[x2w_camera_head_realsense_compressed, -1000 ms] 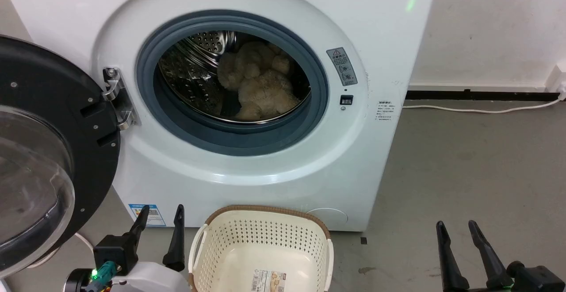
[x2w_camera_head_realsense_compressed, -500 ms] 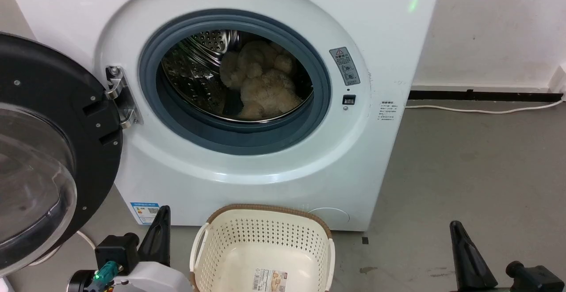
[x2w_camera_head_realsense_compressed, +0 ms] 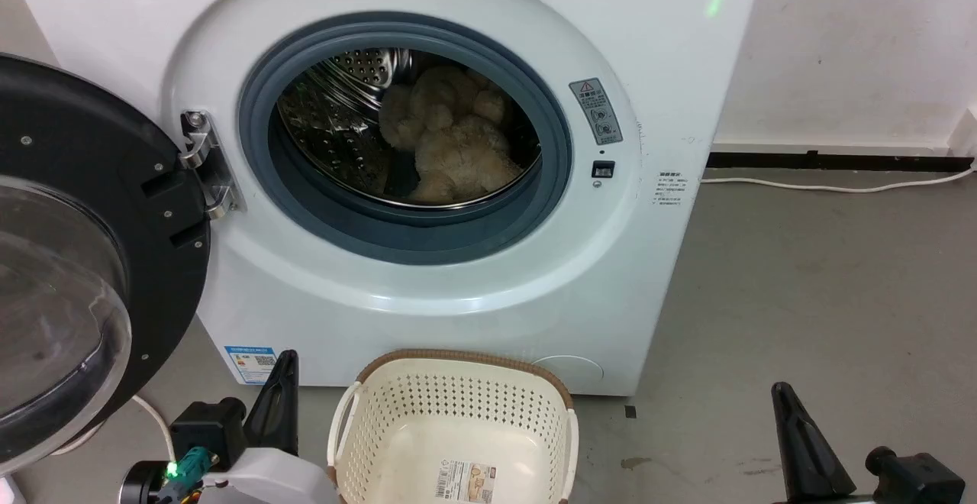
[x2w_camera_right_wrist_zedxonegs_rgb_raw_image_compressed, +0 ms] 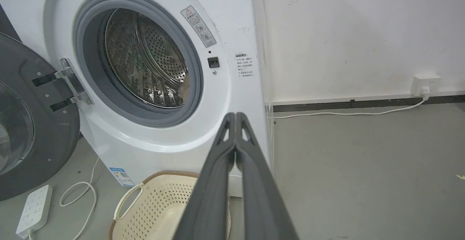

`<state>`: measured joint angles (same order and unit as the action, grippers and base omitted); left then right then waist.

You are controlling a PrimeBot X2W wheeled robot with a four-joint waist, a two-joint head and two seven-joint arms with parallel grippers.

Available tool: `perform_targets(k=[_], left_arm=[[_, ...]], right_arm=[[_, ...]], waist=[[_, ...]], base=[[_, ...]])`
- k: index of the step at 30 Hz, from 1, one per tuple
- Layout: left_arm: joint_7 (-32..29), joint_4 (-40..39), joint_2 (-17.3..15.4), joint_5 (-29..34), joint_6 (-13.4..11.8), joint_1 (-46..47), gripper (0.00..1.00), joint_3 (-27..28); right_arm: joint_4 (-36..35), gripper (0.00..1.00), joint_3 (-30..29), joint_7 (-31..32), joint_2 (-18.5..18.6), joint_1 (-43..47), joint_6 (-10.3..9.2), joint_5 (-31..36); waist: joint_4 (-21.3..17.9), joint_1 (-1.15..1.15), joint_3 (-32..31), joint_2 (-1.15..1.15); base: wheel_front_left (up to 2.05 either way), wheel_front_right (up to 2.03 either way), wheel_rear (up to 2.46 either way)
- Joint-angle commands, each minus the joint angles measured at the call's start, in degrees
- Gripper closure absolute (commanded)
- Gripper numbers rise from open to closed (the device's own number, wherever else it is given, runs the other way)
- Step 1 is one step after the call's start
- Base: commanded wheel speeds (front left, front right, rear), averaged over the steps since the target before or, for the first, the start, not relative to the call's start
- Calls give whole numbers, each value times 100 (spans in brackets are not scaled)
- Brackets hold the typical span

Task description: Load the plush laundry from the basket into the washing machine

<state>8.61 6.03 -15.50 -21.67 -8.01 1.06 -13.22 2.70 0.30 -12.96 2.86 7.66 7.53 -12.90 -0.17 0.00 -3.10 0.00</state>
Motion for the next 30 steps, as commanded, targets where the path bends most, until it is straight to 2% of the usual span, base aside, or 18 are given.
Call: perform_targets(k=[1,30], left_arm=[[-22,-36,31,85,26,-16,100,59],[-249,-190,364,648,236,-40,100,400]], right_arm=[[-32,100,-4,33,0,-94,-1,57],[-96,100,-11,375,1,-276,-2,390]], waist=[[0,0,4,0],[5,0,87,0]], base=[[0,0,0],[0,0,0]])
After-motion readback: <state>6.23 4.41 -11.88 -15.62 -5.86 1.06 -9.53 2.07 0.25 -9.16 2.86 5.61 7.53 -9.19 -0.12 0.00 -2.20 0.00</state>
